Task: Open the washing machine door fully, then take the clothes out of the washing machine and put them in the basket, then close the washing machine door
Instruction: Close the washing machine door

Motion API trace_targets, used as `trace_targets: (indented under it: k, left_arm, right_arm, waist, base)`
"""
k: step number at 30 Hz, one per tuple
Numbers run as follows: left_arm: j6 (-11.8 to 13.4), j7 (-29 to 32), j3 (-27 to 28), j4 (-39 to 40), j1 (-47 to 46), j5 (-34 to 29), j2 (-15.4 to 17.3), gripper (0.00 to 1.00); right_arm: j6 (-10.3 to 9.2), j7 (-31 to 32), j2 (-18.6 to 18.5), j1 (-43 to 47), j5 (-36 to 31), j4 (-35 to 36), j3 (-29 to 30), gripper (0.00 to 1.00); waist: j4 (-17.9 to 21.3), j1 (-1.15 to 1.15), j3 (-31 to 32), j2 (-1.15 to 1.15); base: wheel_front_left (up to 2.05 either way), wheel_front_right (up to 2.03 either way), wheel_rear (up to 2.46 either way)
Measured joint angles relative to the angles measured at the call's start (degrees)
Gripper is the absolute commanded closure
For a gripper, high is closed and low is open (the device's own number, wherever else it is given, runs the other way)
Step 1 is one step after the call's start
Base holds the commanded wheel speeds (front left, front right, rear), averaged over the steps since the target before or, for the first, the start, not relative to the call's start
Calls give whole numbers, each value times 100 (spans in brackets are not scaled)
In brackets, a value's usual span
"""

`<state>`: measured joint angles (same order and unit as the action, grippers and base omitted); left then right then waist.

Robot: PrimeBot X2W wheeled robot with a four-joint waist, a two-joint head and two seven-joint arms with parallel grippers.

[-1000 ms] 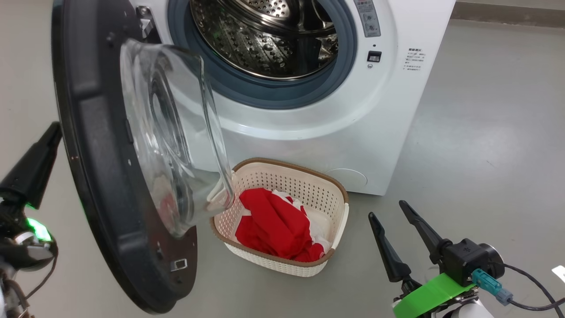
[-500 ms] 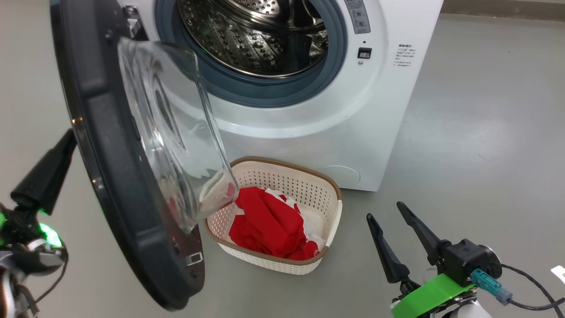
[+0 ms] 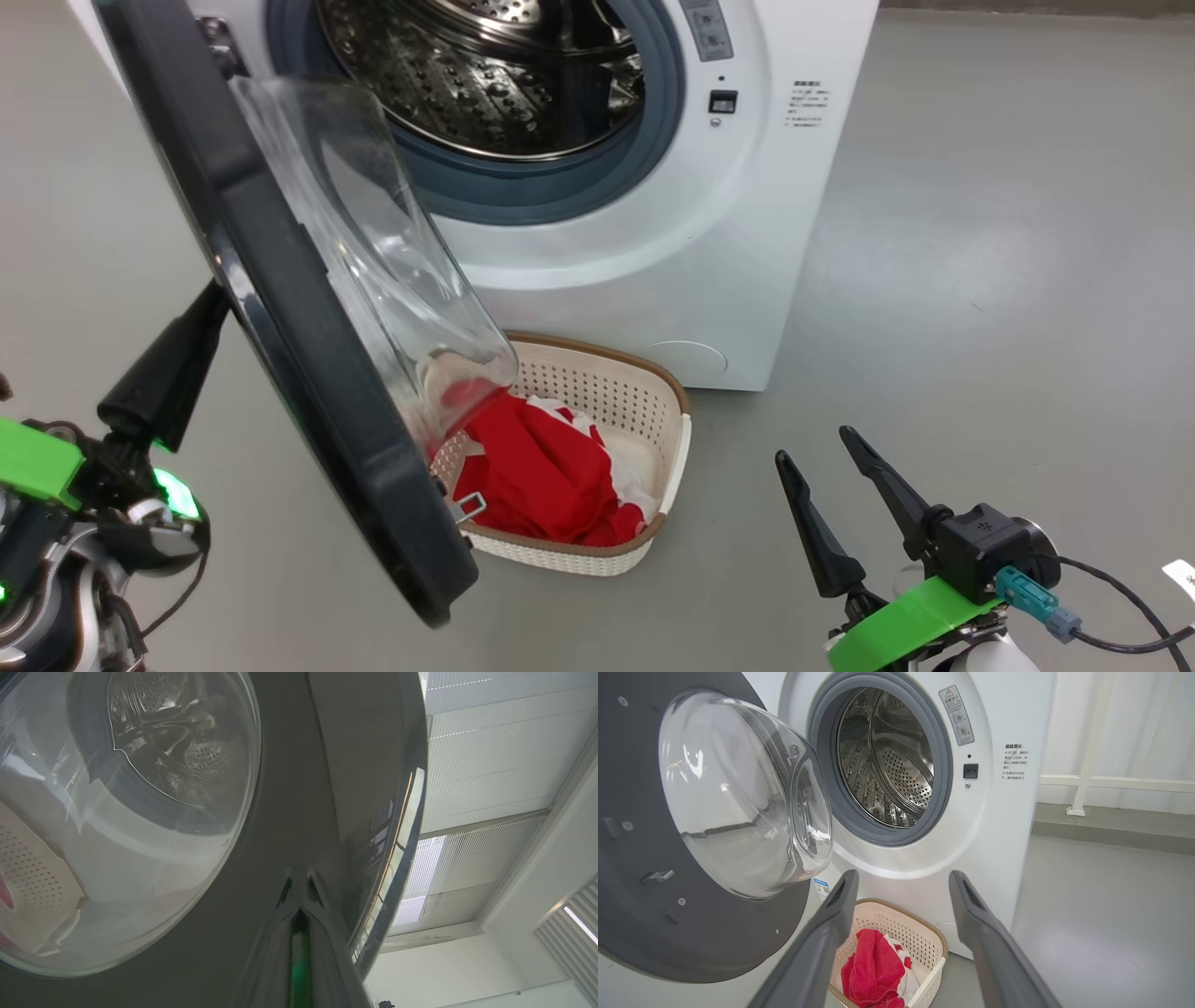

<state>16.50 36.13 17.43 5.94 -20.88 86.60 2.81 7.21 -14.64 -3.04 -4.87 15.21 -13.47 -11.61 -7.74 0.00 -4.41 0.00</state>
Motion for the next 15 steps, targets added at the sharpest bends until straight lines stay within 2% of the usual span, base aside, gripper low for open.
trace_targets:
  k: [15]
  left_arm:
    - [-375,-554,-263,-342,-74,432,-55,100]
  right_arm:
    - [0,1,0,-42,10,-21,-20,0]
  waist:
    - [543,0,-90,0]
  base:
    - [0,0,0]
